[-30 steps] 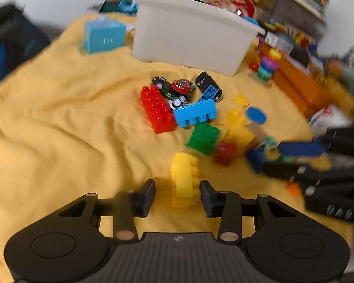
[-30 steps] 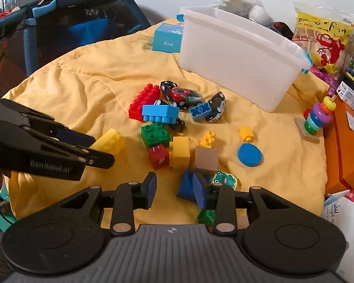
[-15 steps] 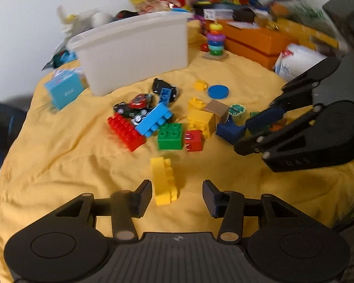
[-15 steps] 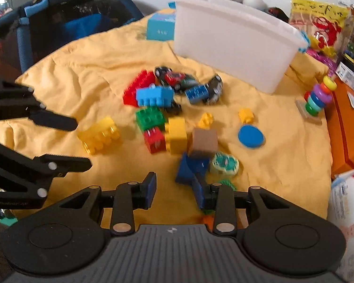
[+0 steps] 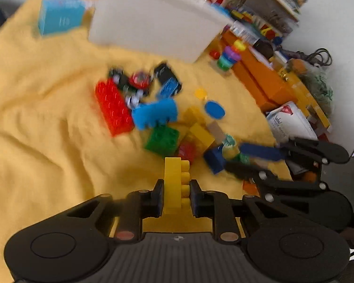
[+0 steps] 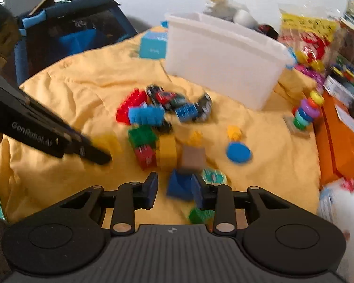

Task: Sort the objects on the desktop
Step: 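Grasp the small yellow block with the right tool while the left tool holds the yellow brick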

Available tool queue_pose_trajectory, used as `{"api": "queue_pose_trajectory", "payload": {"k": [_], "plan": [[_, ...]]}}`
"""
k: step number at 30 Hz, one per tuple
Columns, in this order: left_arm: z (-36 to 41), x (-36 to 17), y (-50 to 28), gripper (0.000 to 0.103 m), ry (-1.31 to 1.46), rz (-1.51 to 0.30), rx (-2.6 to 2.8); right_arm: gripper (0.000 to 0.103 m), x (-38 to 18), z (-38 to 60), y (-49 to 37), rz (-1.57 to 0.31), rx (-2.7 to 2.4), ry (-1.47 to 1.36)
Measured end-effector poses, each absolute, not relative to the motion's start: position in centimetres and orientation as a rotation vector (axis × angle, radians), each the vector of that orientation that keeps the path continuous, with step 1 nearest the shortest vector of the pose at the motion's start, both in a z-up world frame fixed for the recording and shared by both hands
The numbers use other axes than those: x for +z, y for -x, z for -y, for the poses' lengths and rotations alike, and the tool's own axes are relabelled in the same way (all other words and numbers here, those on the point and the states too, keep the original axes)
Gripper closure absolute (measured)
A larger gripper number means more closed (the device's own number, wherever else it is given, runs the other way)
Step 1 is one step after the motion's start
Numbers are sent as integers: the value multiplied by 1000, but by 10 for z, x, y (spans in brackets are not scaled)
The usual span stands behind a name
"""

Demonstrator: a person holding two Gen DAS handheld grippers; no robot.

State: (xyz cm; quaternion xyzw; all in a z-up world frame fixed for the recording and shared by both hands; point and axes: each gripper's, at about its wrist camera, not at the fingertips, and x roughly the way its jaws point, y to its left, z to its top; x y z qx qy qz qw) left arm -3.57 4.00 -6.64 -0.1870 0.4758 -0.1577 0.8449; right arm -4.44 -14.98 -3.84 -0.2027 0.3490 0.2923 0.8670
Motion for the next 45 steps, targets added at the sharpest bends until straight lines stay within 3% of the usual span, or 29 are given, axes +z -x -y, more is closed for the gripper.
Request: {"api": "queue_pose_trajectory", "payload": {"k": [4, 7, 9, 15, 21, 25, 28, 31, 37, 40, 41, 45], "plan": [[-47, -72, 39, 75, 382, -1025, -279, 69, -45, 124, 31, -699, 614, 522], [-37, -58, 48, 53, 187, -962, -209, 71, -55, 111, 24, -727, 634, 567], [-28, -52, 54, 53, 66, -913, -193, 80, -55, 106, 22, -718, 627, 604], [3, -44, 66, 53, -166, -835, -223, 81, -37, 118, 26, -733, 640, 547], [-3, -58, 54, 53, -125, -898, -156, 80, -18, 158, 25, -969, 827, 135], [-9, -65, 51, 73, -67, -945, -155, 80, -47, 178, 15, -1116, 777, -47], [-2, -64, 55, 76, -106, -942, -163, 72, -35, 178, 29, -1005, 697, 112], [-1, -64, 58, 76, -93, -949, -168, 72, -27, 165, 44, -897, 650, 350], [1, -64, 60, 76, -100, -952, -167, 62, -36, 145, 45, -864, 677, 425], [-1, -65, 62, 75, -95, -951, -169, 54, -47, 148, 39, -883, 687, 432], [-1, -65, 62, 75, -92, -949, -169, 47, -48, 149, 38, -899, 697, 411], [-2, -65, 61, 75, -90, -950, -174, 45, -55, 146, 42, -937, 720, 391]]}}
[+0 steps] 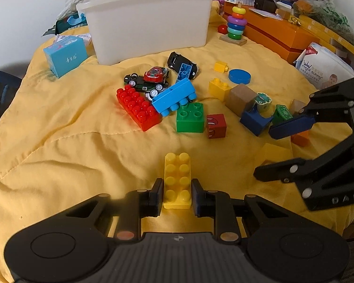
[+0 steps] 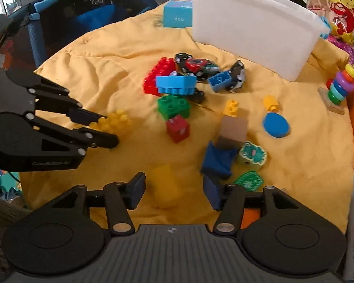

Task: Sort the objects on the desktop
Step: 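Grasp the small yellow block with the right tool while the left tool holds the yellow brick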

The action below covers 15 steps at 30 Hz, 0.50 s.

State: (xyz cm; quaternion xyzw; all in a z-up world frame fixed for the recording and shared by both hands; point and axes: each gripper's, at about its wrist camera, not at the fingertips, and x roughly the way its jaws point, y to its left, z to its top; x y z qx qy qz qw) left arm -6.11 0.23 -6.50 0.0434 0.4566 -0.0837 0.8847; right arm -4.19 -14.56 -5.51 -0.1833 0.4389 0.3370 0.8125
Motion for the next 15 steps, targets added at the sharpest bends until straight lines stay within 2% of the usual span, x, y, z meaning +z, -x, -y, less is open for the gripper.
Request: {"api": "queue_pose_trajectory", "payload": {"k": [7, 9, 13, 15], "plan": [[-2, -66, 59, 75, -102, -953, -180, 51, -52, 155, 36, -906, 649, 382], [-2, -66, 58, 75, -103, -954, -183, 74, -51, 162, 31, -955, 668, 336], [-3, -65, 57, 75, -108, -955, -189, 77, -53, 169, 29, -1059, 732, 237], [-2, -65, 57, 75, -109, -954, -188, 77, -48, 172, 27, -1080, 807, 88]]}}
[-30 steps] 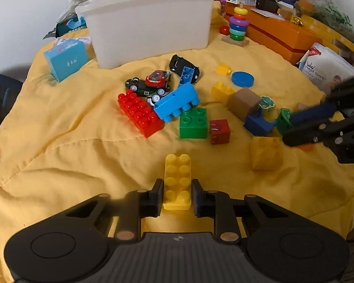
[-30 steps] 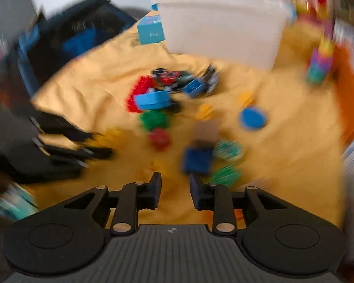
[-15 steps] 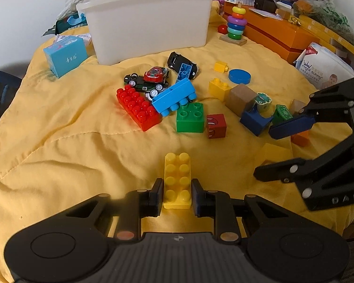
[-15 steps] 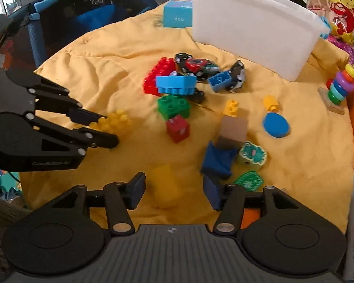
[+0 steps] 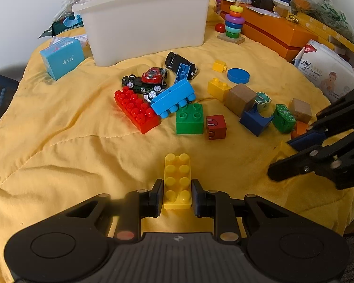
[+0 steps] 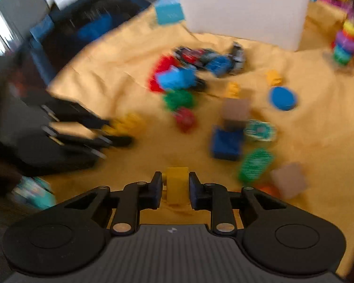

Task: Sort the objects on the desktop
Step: 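Grasp the small yellow block with the right tool while the left tool holds the yellow brick, then carry both yellow pieces over the white bin and open both tools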

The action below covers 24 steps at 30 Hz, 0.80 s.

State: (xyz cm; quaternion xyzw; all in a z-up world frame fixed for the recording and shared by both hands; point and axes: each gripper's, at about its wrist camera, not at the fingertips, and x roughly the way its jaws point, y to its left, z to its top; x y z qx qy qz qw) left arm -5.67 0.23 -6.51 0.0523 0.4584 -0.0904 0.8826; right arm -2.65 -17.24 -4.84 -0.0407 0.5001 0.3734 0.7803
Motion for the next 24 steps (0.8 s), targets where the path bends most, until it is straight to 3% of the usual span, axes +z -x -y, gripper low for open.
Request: {"api": "queue_pose_trajectory", "payload": {"k": [3, 5, 10, 17, 24], "plan": [[-1, -65, 57, 75, -117, -953, -188, 74, -57, 170, 19, -1123, 783, 38], [-1, -65, 57, 75, -127, -952, -190, 59, -58, 168, 20, -1080, 693, 116], [0, -63, 59, 75, -142, -965, -187, 60, -39, 161, 40, -940, 675, 305], [6, -62, 63, 75, -185, -976, -186, 58, -51, 147, 40, -962, 569, 407], [4, -62, 60, 76, -180, -990, -203, 59, -58, 164, 34, -1037, 560, 331]]}}
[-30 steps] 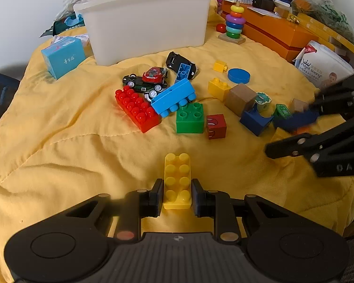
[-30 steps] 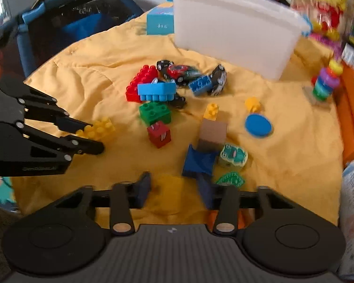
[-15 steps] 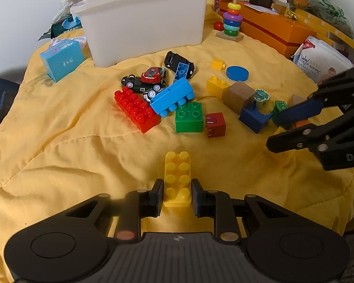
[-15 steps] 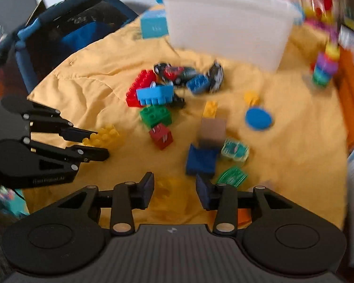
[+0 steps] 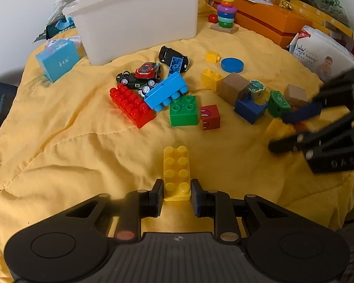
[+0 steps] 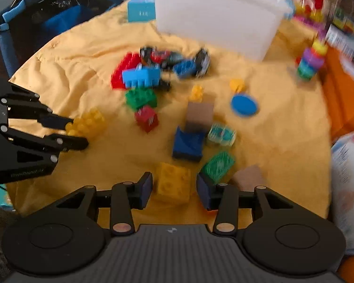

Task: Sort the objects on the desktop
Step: 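Carry both yellow pieces over the white bin and open both tools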

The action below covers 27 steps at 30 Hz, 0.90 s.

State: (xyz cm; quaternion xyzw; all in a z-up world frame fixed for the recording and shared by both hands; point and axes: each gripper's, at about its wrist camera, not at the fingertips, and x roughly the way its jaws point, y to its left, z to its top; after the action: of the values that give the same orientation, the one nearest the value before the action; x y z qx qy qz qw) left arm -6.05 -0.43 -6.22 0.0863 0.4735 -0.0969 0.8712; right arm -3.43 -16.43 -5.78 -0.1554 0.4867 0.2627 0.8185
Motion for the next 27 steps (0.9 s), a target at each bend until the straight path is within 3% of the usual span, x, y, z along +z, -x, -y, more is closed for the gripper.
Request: {"api": "queue_pose_trajectory", "payload": {"k": [3, 9, 17, 23, 25, 27], "plan": [[4, -63, 59, 76, -179, -989, -207, 68, -63, 164, 34, -1072, 589, 319], [-6, -20, 30, 76, -95, -893, -210, 69, -36, 157, 23, -965, 615, 361], [-21, 71, -80, 76, -123, -627, -113, 68, 49, 138, -66, -614, 497, 343], [-24, 83, -160, 76, -128, -634, -26, 68, 74, 119, -149, -563, 387, 252], [-25, 79, -177, 75, -107, -664, -2, 67, 71, 115, -168, -569, 353, 229], [-28, 74, -183, 70, -87, -698, 13, 54, 65, 113, -182, -600, 315, 233]]}}
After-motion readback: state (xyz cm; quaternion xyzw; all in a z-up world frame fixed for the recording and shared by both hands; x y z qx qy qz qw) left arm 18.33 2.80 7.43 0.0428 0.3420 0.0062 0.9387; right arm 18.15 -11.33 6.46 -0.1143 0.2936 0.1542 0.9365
